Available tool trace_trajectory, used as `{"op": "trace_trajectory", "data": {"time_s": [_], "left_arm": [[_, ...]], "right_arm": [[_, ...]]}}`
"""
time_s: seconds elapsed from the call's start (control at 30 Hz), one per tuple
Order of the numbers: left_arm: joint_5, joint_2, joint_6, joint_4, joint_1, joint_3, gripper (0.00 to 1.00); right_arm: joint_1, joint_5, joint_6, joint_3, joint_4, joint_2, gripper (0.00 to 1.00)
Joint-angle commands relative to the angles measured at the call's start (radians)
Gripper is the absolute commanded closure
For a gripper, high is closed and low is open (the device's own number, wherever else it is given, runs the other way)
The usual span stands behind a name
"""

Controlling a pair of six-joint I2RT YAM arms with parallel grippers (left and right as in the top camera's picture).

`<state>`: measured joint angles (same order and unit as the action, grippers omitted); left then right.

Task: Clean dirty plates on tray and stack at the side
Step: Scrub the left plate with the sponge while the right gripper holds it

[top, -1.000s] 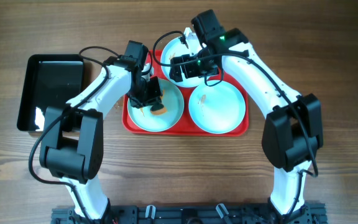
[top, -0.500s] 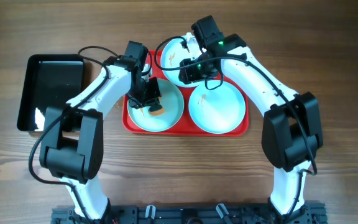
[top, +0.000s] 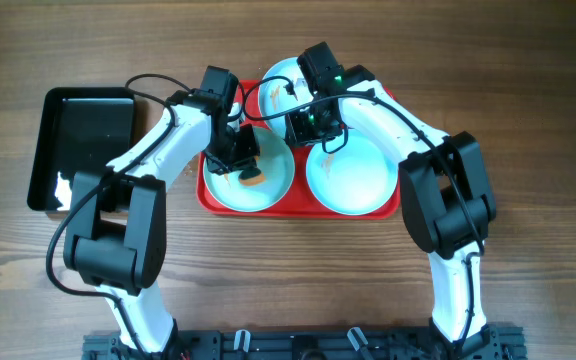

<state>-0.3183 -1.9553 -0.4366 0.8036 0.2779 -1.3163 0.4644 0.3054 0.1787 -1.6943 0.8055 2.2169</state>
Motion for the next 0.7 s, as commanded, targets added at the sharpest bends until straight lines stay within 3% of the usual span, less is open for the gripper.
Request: {"op": "trace_trajectory", "data": {"time_s": [0.0, 0.23, 0.67], "left_arm": [[0.017, -0.009, -0.014, 0.000, 0.000, 0.007, 0.96], [0.017, -0.009, -0.014, 0.000, 0.000, 0.007, 0.96], [0.017, -0.009, -0.014, -0.004, 0.000, 0.007, 0.96]], "right_arm": [[0.017, 0.009, 0.000, 0.008, 0.003, 0.018, 0.58], [0.028, 0.010, 0.004, 0.008, 0.019, 0.018, 0.58], [0.014, 0.034, 0.003, -0.012, 0.160, -0.111, 0.48]]}}
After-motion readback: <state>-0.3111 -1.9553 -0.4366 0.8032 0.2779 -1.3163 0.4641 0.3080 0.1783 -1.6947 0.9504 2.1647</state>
